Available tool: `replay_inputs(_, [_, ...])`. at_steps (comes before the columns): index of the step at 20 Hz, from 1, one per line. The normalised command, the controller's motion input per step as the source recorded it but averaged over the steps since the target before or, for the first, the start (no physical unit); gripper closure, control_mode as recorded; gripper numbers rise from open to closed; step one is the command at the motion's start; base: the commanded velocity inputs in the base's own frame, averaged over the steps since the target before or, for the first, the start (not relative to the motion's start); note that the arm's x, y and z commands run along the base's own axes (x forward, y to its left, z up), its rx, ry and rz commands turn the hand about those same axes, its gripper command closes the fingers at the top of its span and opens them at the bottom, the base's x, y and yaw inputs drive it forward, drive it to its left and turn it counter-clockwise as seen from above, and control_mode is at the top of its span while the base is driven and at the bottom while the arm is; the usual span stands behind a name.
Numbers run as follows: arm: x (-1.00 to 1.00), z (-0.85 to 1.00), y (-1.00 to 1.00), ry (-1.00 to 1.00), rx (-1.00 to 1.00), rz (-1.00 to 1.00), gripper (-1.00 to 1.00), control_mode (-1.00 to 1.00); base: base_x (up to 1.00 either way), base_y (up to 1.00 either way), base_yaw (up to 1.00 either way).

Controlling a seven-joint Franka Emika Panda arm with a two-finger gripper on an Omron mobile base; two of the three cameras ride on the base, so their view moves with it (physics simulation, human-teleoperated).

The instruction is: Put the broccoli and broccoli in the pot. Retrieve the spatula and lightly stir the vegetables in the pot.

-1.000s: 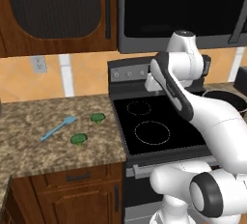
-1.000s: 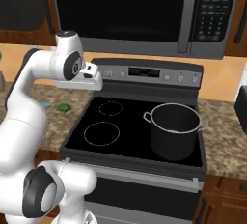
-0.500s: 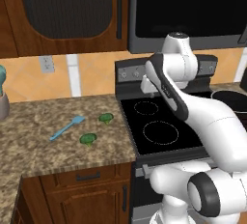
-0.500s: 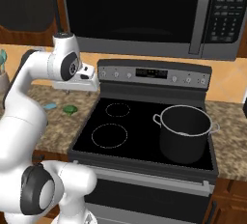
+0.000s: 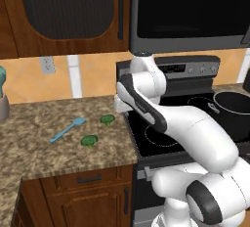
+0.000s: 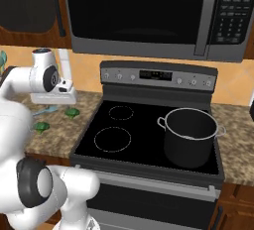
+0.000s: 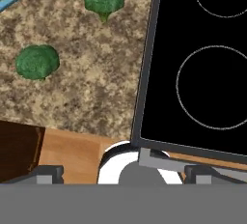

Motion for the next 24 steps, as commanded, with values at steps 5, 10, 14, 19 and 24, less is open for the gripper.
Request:
replay_inputs(5, [0.0, -0.51, 1.0, 0.0, -0.24, 0.2, -1.0, -1.0, 0.0, 0.0, 0.0])
replay_inputs(10, [0.0, -0.42, 0.96, 0.01, -0.26, 0.19, -1.0, -1.0, 0.0, 0.0, 0.0])
replay_inputs(14, [0.0, -0.4, 0.81, 0.0, -0.22, 0.17, -1.0, -1.0, 0.0, 0.0, 0.0])
replay_inputs(19, [0.15, -0.27, 0.47, 0.0, -0.12, 0.14, -1.0, -1.0, 0.0, 0.0, 0.0])
replay_inputs(24, [0.3, -0.37, 0.09, 0.0, -0.04, 0.08, -1.0, -1.0, 0.0, 0.0, 0.0])
